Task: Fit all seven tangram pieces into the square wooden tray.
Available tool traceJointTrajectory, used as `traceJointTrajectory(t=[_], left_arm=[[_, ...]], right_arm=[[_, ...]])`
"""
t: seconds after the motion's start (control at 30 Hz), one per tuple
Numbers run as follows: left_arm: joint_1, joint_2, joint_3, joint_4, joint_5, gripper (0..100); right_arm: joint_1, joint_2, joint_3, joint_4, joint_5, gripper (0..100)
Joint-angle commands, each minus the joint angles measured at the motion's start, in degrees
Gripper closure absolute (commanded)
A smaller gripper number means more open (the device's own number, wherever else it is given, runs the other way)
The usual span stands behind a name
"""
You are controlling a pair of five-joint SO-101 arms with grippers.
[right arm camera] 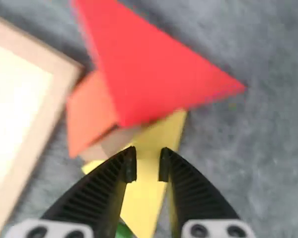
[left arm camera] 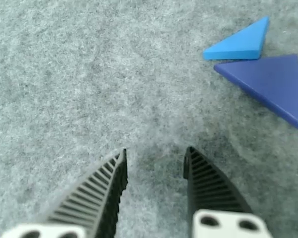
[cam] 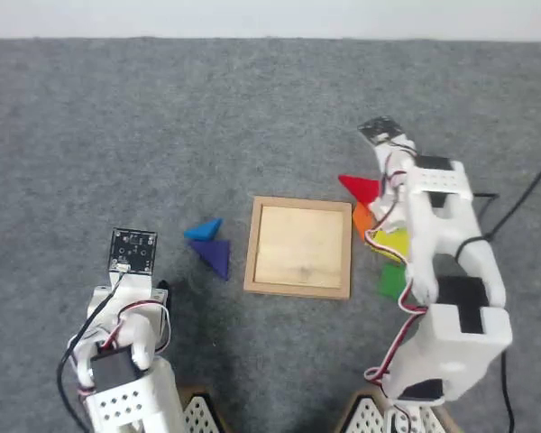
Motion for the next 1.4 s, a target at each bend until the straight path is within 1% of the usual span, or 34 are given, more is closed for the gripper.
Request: traceJointTrajectory(t=[0.0,0.1,0.2,0.37,0.5,0.7,0.9,1.03,1.13,1.37], left_arm=[[0.00,-1.05,-0.40,0.26,-0.88,81],[0.00,-1.05,-0.40,0.26,-0.88,81],[0.00,-1.05,-0.40,0.26,-0.88,81],[0.00,-1.05,-0.40,0.26,-0.88,81],[0.00,-1.05,-0.40,0.26,-0.88,81],[0.00,-1.05,-0.40,0.26,-0.88,81],[0.00,-1.05,-0.40,0.26,-0.88,81],[0.00,-1.05,-0.40,0.26,-0.88,81],[0.00,-1.05,-0.40,0.26,-0.88,81],[0.00,-1.05,-0.40,0.26,-0.88,81]], right_arm=[[-2.86,-0.22,-2.73,0.66,-0.26,78.7],[-3.30,-0.48,-2.64,3.91,0.35,67.9],[-3.47,-0.57,-2.64,7.34,0.35,62.5],[-3.91,0.84,0.53,8.57,0.35,62.3],[-3.91,3.38,0.97,5.49,-0.35,62.3],[-3.56,4.26,-0.70,1.27,-12.13,62.3],[-3.47,4.18,-1.14,0.13,-18.81,62.3],[-4.00,4.62,-2.02,0.13,-24.97,62.3],[-3.30,4.70,-2.37,0.48,-26.55,62.3],[-3.47,4.79,-2.11,0.57,-26.90,62.9]])
